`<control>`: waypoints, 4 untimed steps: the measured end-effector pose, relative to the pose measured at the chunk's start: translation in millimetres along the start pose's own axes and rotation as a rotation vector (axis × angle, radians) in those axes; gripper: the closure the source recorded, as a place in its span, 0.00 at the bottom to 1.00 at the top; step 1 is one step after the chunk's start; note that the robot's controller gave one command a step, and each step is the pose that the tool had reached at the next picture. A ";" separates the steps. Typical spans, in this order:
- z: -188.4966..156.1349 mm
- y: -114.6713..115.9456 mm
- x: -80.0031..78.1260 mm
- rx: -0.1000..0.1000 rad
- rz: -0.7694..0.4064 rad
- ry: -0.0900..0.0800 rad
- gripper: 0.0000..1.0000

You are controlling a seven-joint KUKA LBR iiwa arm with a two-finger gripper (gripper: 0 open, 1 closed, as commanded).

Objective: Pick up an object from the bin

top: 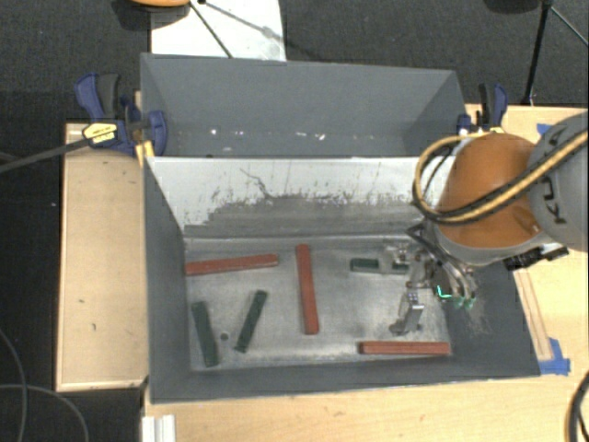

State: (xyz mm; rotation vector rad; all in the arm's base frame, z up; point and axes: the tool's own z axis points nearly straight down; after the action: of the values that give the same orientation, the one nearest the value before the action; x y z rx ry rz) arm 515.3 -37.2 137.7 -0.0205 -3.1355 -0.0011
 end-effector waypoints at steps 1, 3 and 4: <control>-4.3 0.1 -1.8 0.001 -0.001 -0.008 0.00; 62.0 5.6 -72.7 0.000 -0.008 -0.010 1.00; 62.0 5.6 -72.7 0.000 -0.008 -0.010 1.00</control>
Offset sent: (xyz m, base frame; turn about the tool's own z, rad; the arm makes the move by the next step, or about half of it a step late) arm 0.0679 -0.0092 -0.0583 -0.0789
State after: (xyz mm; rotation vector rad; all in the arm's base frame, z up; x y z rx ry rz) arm 587.7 -32.5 75.2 -0.0078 -3.1454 -0.0005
